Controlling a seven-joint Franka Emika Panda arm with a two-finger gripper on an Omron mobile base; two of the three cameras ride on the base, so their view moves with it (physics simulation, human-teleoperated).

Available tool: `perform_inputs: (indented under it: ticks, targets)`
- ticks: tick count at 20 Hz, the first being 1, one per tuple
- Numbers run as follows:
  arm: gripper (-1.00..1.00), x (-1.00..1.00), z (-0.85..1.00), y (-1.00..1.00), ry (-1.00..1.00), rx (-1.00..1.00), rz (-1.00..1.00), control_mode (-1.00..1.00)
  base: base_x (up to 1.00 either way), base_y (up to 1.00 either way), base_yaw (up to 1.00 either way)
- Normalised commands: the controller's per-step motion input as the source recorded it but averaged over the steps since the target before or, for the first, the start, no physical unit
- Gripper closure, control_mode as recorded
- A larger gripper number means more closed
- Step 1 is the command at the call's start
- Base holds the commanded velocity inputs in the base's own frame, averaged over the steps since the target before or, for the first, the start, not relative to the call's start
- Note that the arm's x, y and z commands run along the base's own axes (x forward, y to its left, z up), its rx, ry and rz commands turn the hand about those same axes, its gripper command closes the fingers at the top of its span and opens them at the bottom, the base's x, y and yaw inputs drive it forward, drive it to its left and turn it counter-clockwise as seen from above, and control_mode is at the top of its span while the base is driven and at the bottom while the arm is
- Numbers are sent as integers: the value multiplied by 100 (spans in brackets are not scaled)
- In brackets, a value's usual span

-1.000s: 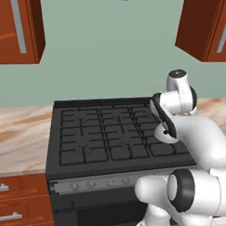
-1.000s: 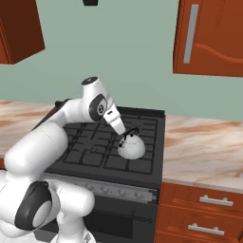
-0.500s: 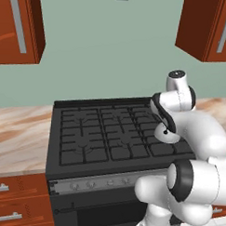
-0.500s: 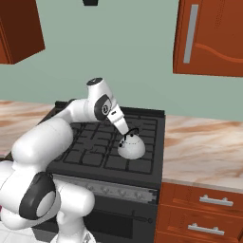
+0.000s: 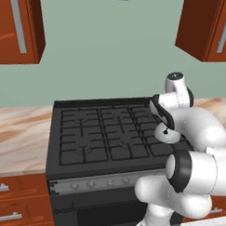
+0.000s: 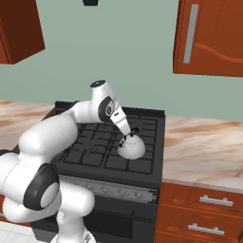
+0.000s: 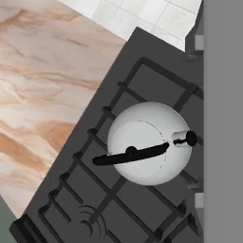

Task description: The kettle is done boiling. Turn off the stove, then wait for 300 timesteps before moving the kettle to the dining table.

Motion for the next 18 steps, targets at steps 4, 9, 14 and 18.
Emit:
perform_inputs:
  ticks: [4, 9, 14, 18]
  targets:
    - [-100, 15, -16, -2, 0, 0, 0, -100, 0, 0, 0]
    - [-100, 14, -15, -3, 1, 0, 0, -100, 0, 0, 0]
    - [-100, 14, -15, -2, 1, 0, 0, -100, 0, 0, 0]
    - [-100, 12, -14, -6, 2, 0, 0, -100, 0, 0, 0]
